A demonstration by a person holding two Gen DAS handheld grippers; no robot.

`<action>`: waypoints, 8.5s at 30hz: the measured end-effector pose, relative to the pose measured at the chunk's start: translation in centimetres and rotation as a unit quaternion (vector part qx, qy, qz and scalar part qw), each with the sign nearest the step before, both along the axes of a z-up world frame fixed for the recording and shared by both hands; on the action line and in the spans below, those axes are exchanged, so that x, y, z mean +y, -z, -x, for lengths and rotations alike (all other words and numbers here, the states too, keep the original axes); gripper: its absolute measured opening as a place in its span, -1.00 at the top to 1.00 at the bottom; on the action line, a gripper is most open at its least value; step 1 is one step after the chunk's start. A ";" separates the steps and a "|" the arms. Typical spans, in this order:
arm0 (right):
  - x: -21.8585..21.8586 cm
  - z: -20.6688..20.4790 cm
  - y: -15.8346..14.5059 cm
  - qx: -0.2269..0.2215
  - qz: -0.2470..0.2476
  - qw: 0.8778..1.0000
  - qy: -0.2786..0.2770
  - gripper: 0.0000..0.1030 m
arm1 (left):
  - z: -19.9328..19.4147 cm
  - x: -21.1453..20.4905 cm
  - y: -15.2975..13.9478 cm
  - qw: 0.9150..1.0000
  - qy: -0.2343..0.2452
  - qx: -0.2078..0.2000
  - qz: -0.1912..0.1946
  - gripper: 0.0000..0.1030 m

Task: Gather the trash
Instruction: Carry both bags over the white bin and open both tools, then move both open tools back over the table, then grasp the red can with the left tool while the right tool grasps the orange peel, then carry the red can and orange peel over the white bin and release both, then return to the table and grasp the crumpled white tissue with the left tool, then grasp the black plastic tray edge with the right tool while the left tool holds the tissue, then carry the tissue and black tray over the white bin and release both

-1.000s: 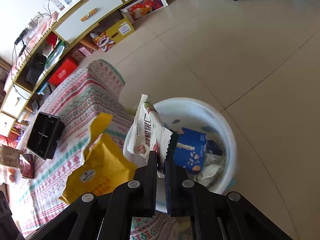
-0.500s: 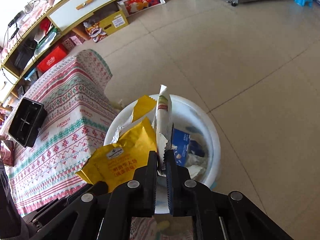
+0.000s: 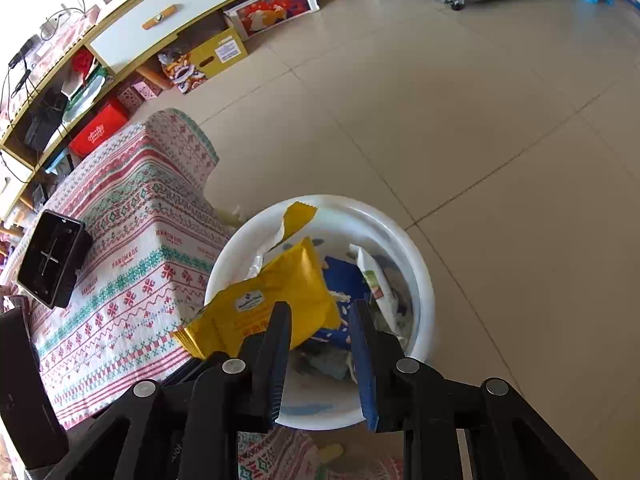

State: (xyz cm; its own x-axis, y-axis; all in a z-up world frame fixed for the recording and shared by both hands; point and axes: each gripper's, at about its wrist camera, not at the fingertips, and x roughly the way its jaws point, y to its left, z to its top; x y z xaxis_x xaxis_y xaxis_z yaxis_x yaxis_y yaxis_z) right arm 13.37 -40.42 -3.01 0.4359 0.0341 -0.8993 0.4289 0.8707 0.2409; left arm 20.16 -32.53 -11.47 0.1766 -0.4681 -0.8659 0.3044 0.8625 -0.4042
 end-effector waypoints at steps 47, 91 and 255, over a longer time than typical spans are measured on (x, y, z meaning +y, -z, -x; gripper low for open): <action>27.4 -9.3 3.7 0.005 0.056 0.937 -0.346 -0.15 | -10.8 39.7 -2.8 0.972 -0.170 -0.062 -0.151 -0.31; 36.4 -17.8 6.4 -0.066 0.035 0.921 -0.382 0.73 | -11.1 39.0 -0.6 0.987 -0.116 -0.046 -0.096 0.16; 22.9 -5.7 -2.9 -0.140 0.022 0.927 -0.347 0.96 | 2.9 31.9 -8.2 0.988 -0.136 -0.053 0.051 0.95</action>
